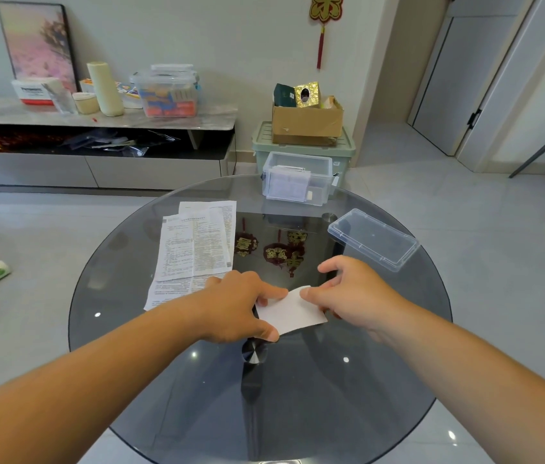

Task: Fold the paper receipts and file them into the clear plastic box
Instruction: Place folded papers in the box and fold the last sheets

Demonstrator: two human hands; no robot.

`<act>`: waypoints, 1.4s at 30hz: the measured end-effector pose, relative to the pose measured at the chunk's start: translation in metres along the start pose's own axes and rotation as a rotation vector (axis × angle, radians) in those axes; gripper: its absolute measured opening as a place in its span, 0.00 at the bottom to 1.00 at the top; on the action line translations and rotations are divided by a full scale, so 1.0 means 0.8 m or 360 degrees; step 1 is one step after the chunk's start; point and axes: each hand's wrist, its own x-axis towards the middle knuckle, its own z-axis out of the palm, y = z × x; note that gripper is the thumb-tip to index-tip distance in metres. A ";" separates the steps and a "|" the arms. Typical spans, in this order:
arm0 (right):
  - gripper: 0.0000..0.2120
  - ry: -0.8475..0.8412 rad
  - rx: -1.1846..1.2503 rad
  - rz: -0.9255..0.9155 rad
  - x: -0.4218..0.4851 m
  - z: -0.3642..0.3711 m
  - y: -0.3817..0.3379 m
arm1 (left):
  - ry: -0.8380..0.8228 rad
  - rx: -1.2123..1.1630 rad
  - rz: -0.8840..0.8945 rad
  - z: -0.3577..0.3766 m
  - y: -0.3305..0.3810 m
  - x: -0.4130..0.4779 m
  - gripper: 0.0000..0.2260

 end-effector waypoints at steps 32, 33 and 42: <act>0.08 -0.0082 0.0233 -0.0265 0.003 -0.010 0.017 | 0.0010 -0.1159 0.0122 0.004 0.008 -0.013 0.11; 0.06 -0.0079 0.0165 -0.0322 0.002 -0.010 0.017 | 0.0024 -0.1231 0.0064 0.003 0.009 -0.013 0.09; 0.26 -0.0285 -0.0547 -0.0714 -0.030 -0.009 0.027 | 0.0010 -0.1405 -0.0208 -0.001 0.005 -0.007 0.11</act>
